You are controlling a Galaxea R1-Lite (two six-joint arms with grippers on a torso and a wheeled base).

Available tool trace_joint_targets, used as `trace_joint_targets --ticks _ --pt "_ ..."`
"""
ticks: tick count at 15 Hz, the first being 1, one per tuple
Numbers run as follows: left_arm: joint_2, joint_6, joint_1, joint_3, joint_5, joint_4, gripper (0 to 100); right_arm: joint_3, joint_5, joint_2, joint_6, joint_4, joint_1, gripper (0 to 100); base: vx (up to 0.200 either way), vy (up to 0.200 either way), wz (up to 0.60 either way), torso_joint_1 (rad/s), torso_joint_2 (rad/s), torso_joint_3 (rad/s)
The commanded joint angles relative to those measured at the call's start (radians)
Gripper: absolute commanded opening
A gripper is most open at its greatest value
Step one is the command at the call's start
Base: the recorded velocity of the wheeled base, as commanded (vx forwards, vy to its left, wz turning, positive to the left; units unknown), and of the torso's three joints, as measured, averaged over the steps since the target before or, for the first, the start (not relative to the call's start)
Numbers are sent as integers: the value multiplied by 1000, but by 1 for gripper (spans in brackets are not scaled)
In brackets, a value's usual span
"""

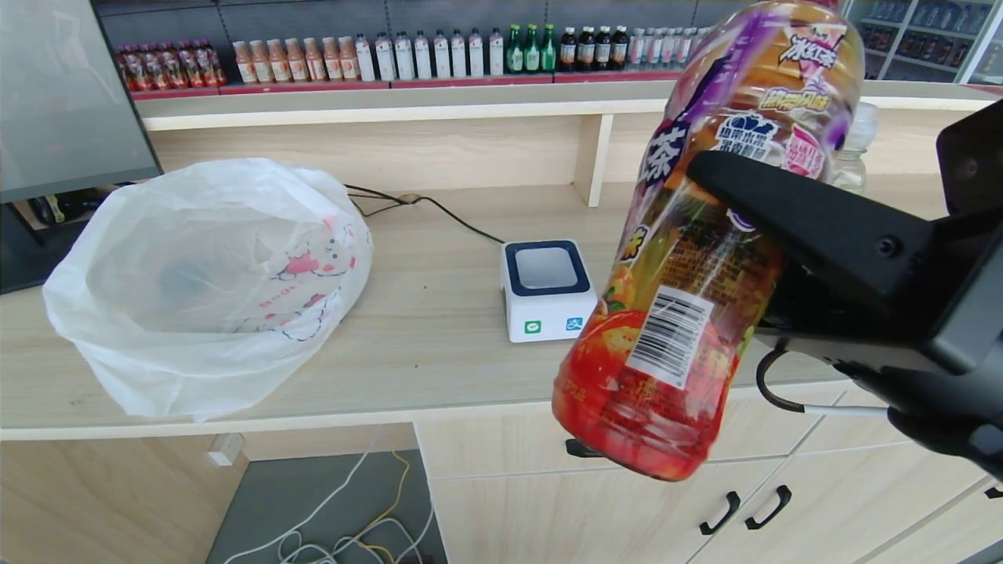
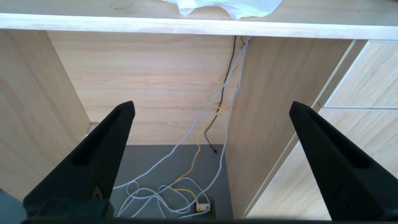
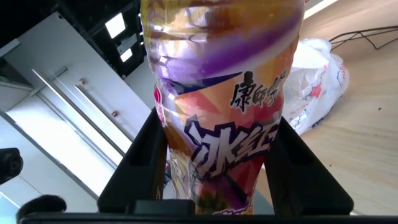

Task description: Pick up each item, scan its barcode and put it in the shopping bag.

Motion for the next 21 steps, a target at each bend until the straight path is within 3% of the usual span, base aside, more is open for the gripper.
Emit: trace_joint_targets --ticks 1,9,13,18,21 --pt "0 0 -1 0 0 0 100 0 1 2 0 0 0 0 0 0 0 0 0 0" --pt "0 0 -1 0 0 0 100 35 1 -1 -58 0 2 0 0 0 0 0 0 0" --pt "0 1 -1 0 0 0 100 61 -12 2 -298 4 0 0 0 0 0 0 0 0" --pt "0 3 -1 0 0 0 100 78 -217 1 -603 4 -1 0 0 0 0 0 0 0" --pt "0 3 1 0 0 0 100 54 -406 2 -730 4 2 0 0 0 0 0 0 0"
